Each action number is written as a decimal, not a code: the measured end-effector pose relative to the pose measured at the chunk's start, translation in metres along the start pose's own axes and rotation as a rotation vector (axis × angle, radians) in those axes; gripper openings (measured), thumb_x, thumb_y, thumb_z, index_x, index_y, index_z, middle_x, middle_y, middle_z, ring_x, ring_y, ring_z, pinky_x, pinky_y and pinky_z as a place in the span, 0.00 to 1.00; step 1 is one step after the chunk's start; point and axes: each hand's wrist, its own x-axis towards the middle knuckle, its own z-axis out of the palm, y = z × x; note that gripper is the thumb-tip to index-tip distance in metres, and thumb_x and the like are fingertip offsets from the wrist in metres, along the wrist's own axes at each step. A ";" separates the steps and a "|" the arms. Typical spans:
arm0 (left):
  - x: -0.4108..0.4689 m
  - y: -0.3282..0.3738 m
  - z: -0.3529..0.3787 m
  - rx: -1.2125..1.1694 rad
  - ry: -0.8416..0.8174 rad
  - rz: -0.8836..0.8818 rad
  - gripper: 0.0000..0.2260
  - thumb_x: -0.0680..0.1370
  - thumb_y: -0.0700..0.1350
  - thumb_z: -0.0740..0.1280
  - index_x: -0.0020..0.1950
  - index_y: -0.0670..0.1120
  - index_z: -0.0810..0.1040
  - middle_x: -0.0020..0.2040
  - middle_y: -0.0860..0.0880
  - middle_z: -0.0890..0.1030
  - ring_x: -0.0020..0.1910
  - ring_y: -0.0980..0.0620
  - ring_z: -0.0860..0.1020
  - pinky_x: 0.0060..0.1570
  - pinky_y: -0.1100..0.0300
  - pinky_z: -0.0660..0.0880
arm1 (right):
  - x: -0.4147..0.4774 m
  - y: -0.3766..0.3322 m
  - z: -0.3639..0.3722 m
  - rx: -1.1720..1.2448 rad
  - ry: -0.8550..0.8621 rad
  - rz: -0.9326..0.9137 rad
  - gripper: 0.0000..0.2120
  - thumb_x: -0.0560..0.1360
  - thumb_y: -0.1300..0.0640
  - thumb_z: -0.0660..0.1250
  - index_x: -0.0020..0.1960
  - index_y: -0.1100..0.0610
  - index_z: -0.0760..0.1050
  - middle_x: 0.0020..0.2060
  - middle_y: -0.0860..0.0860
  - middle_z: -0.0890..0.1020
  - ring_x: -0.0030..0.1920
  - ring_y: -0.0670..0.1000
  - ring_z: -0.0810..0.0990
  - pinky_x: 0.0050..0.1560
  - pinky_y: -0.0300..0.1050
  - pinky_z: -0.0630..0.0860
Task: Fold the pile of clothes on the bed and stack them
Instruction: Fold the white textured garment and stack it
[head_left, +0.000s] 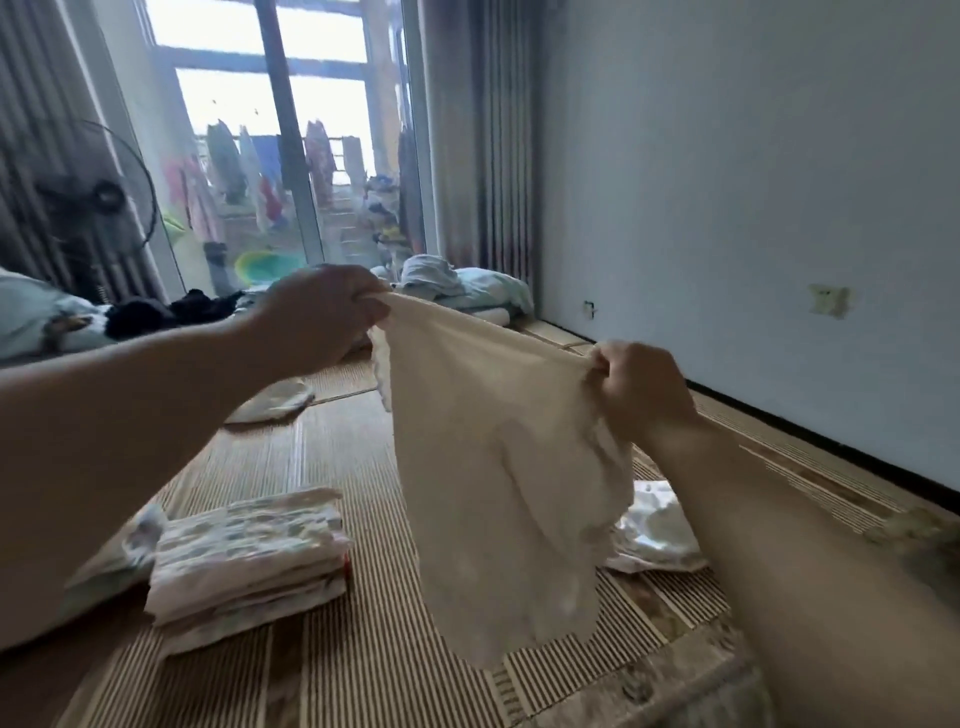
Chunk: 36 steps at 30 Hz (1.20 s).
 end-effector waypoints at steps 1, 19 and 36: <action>-0.005 -0.008 -0.014 0.006 0.020 -0.010 0.07 0.80 0.45 0.62 0.52 0.47 0.79 0.42 0.50 0.75 0.44 0.50 0.72 0.39 0.58 0.61 | 0.000 -0.013 -0.002 -0.002 -0.017 0.004 0.08 0.73 0.55 0.62 0.40 0.57 0.77 0.37 0.55 0.80 0.44 0.59 0.78 0.40 0.45 0.68; -0.205 -0.044 -0.028 -1.109 -0.478 -0.251 0.28 0.63 0.69 0.71 0.60 0.62 0.77 0.62 0.55 0.79 0.59 0.60 0.77 0.57 0.64 0.75 | -0.060 -0.201 0.023 1.124 -0.625 0.341 0.11 0.78 0.69 0.55 0.45 0.68 0.75 0.36 0.60 0.76 0.33 0.54 0.75 0.33 0.44 0.71; -0.130 -0.004 -0.023 -0.427 -0.274 -0.239 0.15 0.79 0.44 0.62 0.65 0.46 0.75 0.42 0.58 0.73 0.39 0.59 0.71 0.31 0.79 0.65 | -0.098 -0.166 -0.012 0.637 -0.610 -0.333 0.45 0.61 0.49 0.79 0.73 0.41 0.61 0.57 0.39 0.75 0.52 0.31 0.76 0.45 0.27 0.74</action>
